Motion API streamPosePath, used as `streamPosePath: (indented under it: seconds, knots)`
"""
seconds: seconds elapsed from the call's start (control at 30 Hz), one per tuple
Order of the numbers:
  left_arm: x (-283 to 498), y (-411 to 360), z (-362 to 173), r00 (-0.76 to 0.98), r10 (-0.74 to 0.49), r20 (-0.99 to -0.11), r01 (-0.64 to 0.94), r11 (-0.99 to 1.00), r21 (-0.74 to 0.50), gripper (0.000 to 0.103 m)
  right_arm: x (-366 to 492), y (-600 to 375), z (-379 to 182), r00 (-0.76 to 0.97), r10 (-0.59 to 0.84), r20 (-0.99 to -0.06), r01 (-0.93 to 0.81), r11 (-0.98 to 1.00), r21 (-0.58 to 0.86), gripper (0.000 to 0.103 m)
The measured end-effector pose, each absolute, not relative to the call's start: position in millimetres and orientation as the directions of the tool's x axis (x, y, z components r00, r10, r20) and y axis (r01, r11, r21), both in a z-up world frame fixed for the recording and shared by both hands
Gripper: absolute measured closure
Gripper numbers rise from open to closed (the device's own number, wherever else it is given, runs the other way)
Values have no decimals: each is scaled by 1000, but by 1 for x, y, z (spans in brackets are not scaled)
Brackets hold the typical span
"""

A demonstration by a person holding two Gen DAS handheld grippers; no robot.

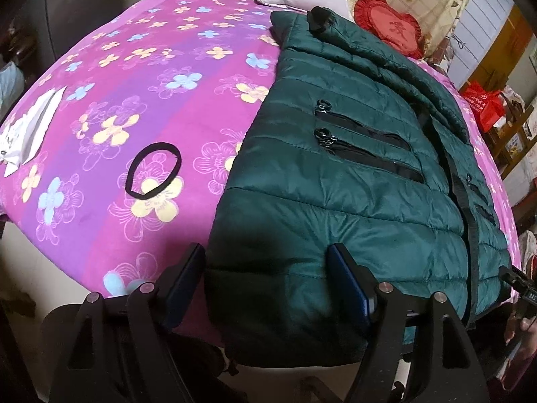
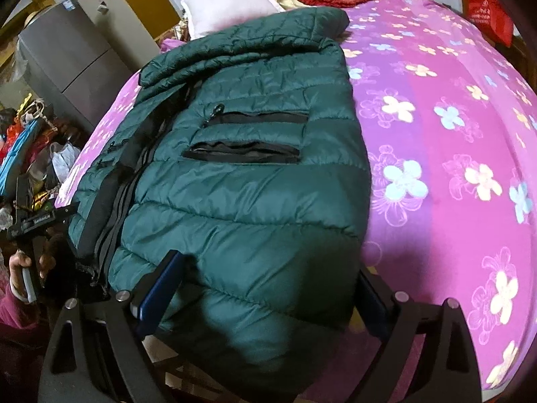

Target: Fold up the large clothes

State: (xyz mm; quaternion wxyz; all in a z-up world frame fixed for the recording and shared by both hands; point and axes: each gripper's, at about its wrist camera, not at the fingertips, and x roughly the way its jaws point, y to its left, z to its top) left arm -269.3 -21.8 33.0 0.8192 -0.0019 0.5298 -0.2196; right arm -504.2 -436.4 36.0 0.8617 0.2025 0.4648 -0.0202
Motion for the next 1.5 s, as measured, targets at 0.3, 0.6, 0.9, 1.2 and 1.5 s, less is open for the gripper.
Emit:
streamPosePath:
  seconds: [0.3, 0.6, 0.9, 1.2, 1.5]
  knots:
    - [-269, -24, 32, 349, -361, -865, 364, 902, -230, 45, -512, -449, 33, 618, 296, -728, 164, 857, 488, 34]
    - [-278, -28, 53, 402, -371, -837, 426, 885, -188, 103, -512, -450, 44, 667, 288, -687, 156, 848, 507, 80]
    - [-257, -26, 99, 468, -462, -753, 430, 864, -263, 103, -496, -458, 92, 750, 311, -584, 74, 837, 542, 83]
    - [-197, -50, 141, 547, -491, -678, 394, 866, -309, 103, -455, -489, 134, 816, 249, -521, 94, 833, 544, 84]
    - [-102, -111, 165, 604, -450, -657, 327, 892, -310, 103, -368, -538, 165, 848, 160, -506, 170, 821, 544, 84]
